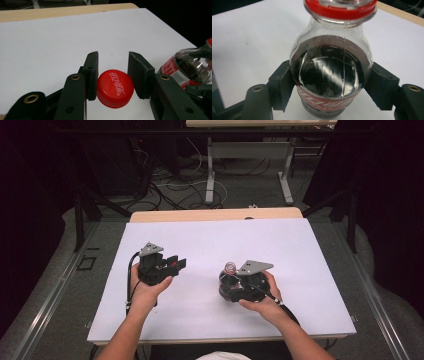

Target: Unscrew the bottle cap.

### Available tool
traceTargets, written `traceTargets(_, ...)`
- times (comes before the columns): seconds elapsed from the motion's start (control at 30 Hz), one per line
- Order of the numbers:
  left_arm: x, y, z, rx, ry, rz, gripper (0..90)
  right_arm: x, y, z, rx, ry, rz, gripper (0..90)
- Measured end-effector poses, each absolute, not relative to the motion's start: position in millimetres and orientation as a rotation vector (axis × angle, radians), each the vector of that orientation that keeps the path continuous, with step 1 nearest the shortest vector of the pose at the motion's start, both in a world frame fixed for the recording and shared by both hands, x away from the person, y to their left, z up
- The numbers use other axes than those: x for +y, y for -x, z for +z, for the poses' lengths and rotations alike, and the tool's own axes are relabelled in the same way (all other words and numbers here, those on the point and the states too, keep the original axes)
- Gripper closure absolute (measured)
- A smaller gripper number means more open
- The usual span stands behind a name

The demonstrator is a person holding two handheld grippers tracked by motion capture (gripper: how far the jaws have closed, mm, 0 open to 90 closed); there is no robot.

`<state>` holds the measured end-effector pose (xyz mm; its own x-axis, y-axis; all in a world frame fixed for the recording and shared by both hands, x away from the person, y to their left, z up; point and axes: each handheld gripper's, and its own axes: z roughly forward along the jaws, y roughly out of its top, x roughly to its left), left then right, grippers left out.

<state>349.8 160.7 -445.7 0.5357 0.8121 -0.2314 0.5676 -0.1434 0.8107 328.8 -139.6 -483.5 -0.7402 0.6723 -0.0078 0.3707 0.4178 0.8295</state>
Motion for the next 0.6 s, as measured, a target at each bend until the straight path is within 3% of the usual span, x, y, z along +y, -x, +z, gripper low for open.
traceTargets(0.6,161,-364,-488,1.218,-1.859,0.362,61.9,-149,-371,-500,2.227,-1.037,1.144,29.8)
